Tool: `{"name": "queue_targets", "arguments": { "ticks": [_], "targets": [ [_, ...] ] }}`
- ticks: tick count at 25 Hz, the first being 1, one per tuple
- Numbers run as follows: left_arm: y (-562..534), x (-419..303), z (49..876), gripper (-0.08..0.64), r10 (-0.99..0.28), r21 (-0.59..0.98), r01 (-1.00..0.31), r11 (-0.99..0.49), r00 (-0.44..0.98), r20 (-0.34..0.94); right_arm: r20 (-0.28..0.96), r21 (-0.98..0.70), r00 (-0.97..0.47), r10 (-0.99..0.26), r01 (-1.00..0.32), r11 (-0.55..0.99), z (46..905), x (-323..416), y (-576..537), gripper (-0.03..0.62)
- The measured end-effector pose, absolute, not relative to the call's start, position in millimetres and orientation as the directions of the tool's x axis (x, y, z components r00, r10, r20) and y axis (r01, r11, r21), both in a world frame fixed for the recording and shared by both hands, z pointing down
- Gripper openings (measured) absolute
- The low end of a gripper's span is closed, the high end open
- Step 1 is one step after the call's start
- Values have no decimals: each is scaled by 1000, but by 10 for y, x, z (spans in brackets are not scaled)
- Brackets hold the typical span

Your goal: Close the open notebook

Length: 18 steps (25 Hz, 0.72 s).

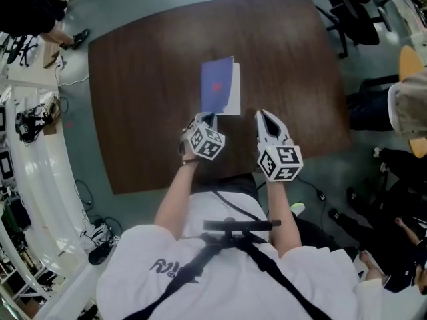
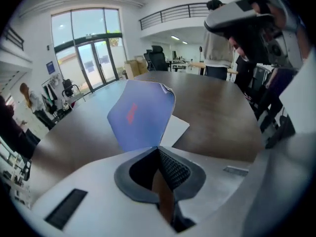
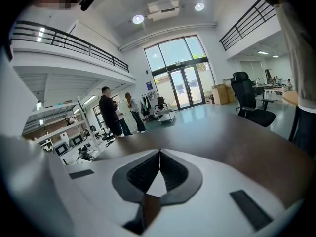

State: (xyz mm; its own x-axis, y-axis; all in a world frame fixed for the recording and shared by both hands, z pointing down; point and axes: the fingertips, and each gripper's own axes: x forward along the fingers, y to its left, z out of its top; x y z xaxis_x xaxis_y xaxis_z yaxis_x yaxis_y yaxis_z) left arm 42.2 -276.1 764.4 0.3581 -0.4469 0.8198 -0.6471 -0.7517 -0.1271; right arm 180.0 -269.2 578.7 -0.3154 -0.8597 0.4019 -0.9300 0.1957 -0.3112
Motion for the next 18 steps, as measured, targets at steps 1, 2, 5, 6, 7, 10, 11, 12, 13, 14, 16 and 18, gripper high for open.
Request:
{"name": "queue_targets", "arguments": {
  "ticks": [1, 2, 5, 6, 7, 10, 11, 12, 13, 14, 16, 18],
  "targets": [
    [-2765, 463, 7683, 12, -429, -137, -624, -769, 346, 834, 403, -313, -309, -861, -931, 188, 5800, 1833, -2686, 5],
    [-2766, 495, 7723, 12, -415, -148, -601, -785, 333, 847, 405, -316, -304, -862, -932, 180, 5817, 1862, -2677, 5],
    [-2762, 534, 7821, 12, -378, -184, -532, -827, 282, 882, 409, -321, -291, -865, -933, 162, 5867, 1923, -2641, 5],
    [-2753, 542, 7849, 12, -363, -193, -504, -842, 264, 894, 410, -323, -286, -866, -933, 156, 5881, 1939, -2628, 5],
    [-2743, 550, 7882, 12, -350, -202, -475, -856, 246, 904, 410, -324, -282, -868, -934, 150, 5892, 1955, -2618, 5],
    [-2713, 564, 7960, 14, -340, -230, -414, -881, 214, 916, 411, -329, -271, -871, -934, 136, 5898, 1981, -2591, 5],
    [-2697, 572, 7967, 14, -339, -229, -409, -883, 218, 915, 409, -330, -270, -871, -934, 135, 5884, 1979, -2585, 5],
    [-2680, 581, 7963, 14, -336, -223, -409, -885, 227, 914, 407, -330, -271, -873, -934, 136, 5861, 1972, -2583, 5],
    [-2667, 588, 7948, 14, -336, -218, -411, -885, 239, 911, 403, -329, -272, -874, -934, 139, 5833, 1959, -2584, 5],
    [-2663, 591, 7920, 14, -343, -218, -418, -882, 252, 905, 398, -329, -274, -875, -934, 143, 5802, 1944, -2585, 5],
    [-2680, 585, 7807, 14, -376, -223, -450, -865, 286, 881, 389, -330, -278, -879, -932, 149, 5733, 1911, -2588, 5],
    [-2720, 566, 7584, 14, -425, -202, -527, -825, 343, 838, 373, -336, -286, -883, -929, 159, 5650, 1857, -2597, 5]
  ]
}}
